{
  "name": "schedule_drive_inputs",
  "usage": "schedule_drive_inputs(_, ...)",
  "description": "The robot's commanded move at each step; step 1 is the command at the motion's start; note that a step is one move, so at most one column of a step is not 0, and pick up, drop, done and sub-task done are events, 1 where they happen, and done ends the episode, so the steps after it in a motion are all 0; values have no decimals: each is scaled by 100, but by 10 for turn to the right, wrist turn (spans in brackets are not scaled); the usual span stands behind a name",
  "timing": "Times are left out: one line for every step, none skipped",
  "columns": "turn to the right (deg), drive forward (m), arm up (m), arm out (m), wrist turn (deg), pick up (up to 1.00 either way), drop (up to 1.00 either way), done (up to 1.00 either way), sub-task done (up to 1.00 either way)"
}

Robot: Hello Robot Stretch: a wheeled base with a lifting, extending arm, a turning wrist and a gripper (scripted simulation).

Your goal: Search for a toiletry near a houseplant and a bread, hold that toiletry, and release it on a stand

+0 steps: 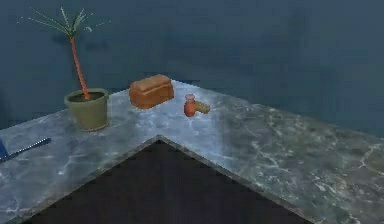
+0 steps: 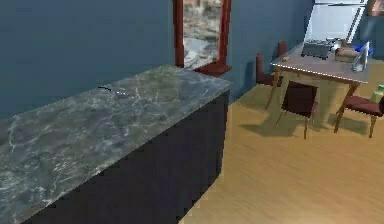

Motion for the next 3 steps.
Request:
schedule_drive_inputs(0,30,0,0,0,0,0,0,0)
schedule_drive_inputs(-450,0,0,0,0,0,0,0,0)
schedule_drive_inputs(-390,0,0,0,0,0,0,0,0)
